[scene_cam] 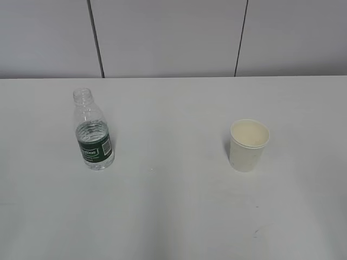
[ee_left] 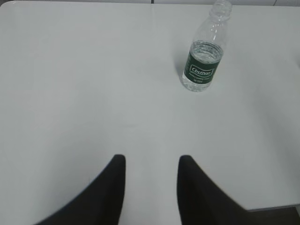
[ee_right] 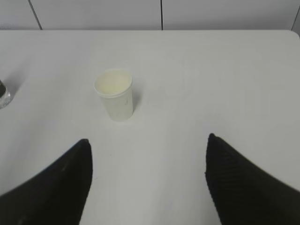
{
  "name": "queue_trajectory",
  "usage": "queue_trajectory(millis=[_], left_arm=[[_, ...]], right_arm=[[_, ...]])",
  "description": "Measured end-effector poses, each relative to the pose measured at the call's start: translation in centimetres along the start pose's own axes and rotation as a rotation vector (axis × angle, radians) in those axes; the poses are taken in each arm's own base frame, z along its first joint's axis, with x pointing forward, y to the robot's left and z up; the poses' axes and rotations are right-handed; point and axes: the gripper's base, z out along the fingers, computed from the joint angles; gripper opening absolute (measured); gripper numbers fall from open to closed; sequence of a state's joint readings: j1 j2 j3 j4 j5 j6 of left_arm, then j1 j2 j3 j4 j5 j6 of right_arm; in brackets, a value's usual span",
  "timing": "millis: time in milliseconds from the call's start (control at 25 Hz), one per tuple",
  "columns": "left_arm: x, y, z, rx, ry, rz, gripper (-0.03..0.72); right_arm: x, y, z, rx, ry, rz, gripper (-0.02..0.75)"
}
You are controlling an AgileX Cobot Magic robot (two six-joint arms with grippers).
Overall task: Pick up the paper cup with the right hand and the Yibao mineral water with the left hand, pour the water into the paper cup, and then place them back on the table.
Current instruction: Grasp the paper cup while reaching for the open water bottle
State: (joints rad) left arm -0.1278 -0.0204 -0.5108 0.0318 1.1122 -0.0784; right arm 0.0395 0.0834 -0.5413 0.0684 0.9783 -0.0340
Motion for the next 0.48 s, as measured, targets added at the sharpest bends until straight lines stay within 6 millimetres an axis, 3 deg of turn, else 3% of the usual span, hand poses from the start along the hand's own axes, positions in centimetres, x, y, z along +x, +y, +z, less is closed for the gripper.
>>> queue_trajectory(millis=[480], left_arm=[[-0.3, -0.1, -0.1, 0.009, -0.016, -0.004, 0.241]], right_arm=[[-2.7, -0.1, 1.4, 0.008, -0.073, 0.004, 0.585]])
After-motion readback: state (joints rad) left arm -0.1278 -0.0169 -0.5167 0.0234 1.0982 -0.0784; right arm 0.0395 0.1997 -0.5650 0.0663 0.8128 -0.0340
